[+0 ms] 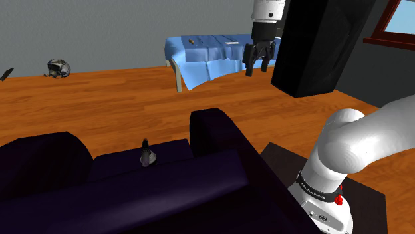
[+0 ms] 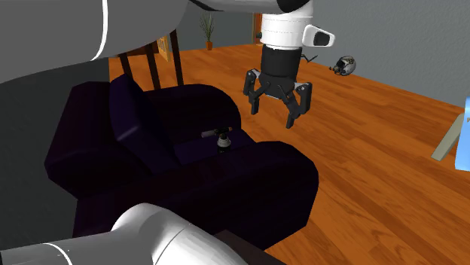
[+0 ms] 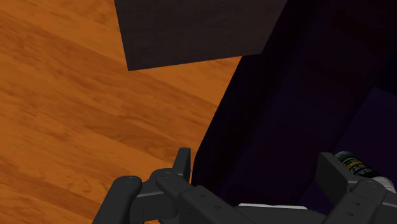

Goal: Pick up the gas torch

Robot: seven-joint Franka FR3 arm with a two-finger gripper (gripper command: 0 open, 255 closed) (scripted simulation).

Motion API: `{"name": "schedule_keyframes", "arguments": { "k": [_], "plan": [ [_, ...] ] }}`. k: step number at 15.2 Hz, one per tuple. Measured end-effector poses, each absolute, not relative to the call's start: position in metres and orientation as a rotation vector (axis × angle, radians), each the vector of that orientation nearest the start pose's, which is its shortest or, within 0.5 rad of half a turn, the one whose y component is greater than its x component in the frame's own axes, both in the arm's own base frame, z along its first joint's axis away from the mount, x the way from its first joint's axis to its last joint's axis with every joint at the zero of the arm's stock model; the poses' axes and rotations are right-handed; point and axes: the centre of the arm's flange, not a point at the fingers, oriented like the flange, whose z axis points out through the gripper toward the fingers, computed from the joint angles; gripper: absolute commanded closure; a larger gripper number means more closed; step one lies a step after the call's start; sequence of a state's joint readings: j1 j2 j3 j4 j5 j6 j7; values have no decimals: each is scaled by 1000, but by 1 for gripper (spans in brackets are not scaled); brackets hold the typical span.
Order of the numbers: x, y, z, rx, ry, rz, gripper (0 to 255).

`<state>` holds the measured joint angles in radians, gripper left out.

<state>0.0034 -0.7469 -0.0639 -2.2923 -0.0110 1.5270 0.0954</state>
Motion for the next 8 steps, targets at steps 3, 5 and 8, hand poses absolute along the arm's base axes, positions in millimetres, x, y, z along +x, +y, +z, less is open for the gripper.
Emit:
{"name": "schedule_keyframes", "arguments": {
  "k": [3,5,8],
  "plan": [
    [320,-12,595,-3101,234,34,0],
    [330,4,585,-3099,264,37,0],
    [347,35,561,-3094,312,41,0]
  ]
}}
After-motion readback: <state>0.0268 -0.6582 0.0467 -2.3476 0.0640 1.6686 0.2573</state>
